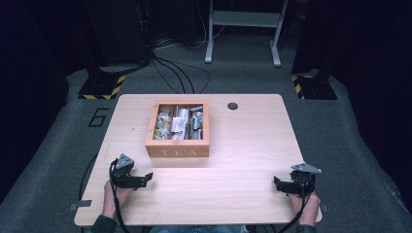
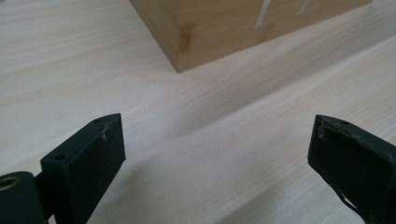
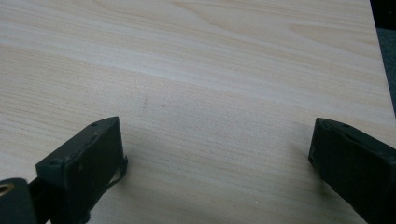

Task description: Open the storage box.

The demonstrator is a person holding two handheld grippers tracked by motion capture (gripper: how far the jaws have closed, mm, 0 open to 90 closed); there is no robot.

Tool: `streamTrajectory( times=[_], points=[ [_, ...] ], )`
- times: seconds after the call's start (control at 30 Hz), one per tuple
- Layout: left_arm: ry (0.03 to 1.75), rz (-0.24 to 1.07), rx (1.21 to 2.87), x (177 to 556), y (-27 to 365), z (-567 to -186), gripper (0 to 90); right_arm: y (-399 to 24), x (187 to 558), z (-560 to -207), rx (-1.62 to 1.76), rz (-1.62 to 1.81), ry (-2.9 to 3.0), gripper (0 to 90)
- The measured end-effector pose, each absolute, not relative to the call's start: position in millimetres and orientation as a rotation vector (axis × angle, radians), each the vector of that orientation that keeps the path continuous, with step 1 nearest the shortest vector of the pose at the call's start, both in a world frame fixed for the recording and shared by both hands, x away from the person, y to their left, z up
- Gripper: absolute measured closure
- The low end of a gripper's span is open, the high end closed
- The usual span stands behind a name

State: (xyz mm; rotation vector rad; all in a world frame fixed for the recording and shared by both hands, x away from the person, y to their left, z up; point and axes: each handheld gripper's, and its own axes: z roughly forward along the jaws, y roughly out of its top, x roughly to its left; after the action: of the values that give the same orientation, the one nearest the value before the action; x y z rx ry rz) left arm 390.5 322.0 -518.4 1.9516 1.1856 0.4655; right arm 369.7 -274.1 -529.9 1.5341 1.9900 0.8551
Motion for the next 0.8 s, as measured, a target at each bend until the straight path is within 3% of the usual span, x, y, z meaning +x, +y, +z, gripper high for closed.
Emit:
streamTrajectory(
  times=[0.47,0.8],
  points=[
    [1.125,0.488,1.929,421.5,314.0,-494.6,5.4,-274.2,369.7,-529.8,1.531,0.859,1.993,3.4],
    [1.121,0.486,1.925,434.2,310.0,-488.0,1.5,-274.2,369.7,-529.8,1.528,0.860,1.994,3.6]
  ],
)
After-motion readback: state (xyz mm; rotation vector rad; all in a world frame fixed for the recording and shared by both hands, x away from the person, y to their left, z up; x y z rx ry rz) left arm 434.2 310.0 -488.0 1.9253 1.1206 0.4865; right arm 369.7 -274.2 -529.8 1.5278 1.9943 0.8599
